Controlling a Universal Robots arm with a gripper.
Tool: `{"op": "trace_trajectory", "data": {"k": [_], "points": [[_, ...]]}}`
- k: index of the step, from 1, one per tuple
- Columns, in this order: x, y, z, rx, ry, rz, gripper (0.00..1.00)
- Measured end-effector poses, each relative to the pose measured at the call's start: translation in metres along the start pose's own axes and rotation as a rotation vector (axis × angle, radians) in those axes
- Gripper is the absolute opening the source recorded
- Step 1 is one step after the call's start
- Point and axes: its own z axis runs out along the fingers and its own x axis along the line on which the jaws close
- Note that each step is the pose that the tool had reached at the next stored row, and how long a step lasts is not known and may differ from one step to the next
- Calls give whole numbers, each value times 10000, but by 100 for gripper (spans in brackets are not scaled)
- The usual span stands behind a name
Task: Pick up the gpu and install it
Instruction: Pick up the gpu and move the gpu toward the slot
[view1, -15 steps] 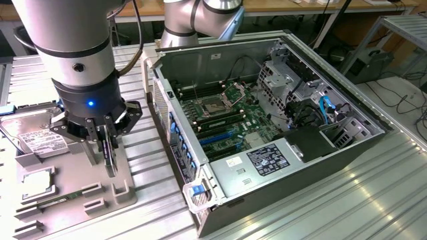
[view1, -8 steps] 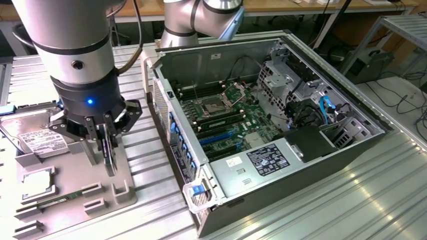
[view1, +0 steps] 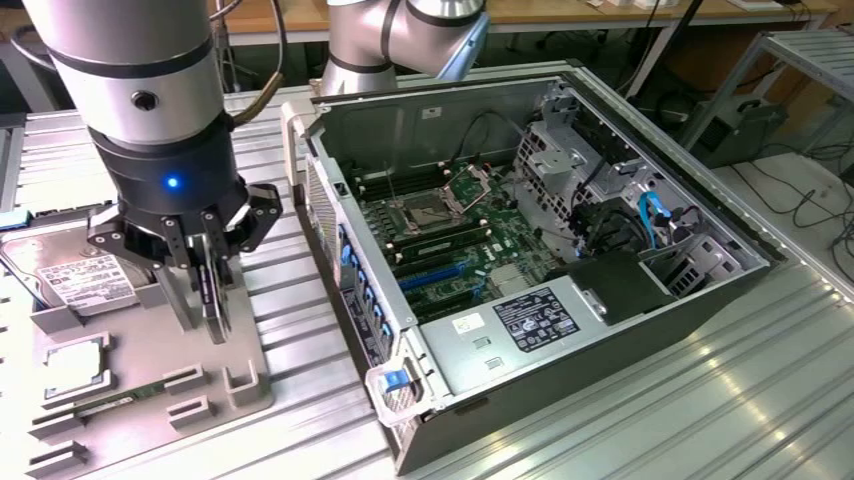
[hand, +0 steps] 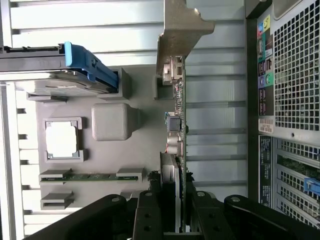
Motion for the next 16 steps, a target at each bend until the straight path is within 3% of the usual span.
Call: {"op": "trace_trajectory", "data": {"k": [8,16], "points": [[2,2,-79,-13,0,-1,28],[5,6,-234,-16,-18,-1,28]]}}
